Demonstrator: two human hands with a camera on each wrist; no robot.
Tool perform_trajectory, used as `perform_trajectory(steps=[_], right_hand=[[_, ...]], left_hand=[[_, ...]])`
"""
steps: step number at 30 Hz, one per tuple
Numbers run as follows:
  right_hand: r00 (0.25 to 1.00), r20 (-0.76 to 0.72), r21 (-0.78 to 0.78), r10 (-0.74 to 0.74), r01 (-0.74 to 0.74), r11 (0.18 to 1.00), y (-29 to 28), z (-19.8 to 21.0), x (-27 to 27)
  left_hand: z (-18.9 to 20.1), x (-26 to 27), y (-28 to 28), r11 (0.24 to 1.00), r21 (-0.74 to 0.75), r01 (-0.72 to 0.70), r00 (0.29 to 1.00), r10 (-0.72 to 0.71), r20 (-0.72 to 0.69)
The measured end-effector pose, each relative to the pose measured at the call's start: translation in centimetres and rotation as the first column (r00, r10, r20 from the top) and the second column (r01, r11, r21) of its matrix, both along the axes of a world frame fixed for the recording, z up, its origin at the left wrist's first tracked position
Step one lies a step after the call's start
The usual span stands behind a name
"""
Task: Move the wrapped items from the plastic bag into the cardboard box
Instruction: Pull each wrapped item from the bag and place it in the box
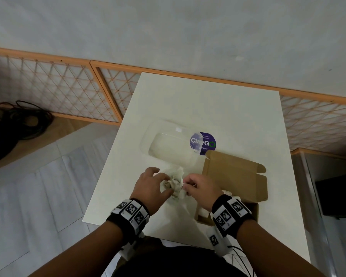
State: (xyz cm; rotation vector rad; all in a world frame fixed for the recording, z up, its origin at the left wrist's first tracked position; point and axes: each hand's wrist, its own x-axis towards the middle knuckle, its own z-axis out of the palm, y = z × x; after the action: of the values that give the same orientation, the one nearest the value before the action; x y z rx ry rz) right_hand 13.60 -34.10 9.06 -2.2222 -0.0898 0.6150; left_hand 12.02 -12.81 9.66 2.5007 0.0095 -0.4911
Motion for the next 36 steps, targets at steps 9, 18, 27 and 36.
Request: perform_trajectory(steps=[9,18,27,36], right_hand=[[0.999,0.028,-0.004,0.024,-0.024,1.000,1.1,0.0,0.5],[0.998,-0.001,-0.076,0.060,-0.060,0.995,1.2,0.1,0.8],[0.998,-0.032,0.301,-0.046,0.054,0.952,0.8,4.7,1.0],[0.979,0.060,0.409,-0.193,0.152,0.900,0.4,5.2,1.8]], left_hand=[[0.7,1.1,-0.9,0.994,-0.113,0.009,1.000,-0.006,0.023],[2.7,1.5,0.7,0.952,-0.271,-0.144,0.989,0.131,-0.066],[4.7,2.2,0.5,0.782,-0.521,-0.343,0.930,0.204,-0.307],[5.6,2.2,-0.4,0.890,-0.446,-0.097,0.992,0.053,-0.110]])
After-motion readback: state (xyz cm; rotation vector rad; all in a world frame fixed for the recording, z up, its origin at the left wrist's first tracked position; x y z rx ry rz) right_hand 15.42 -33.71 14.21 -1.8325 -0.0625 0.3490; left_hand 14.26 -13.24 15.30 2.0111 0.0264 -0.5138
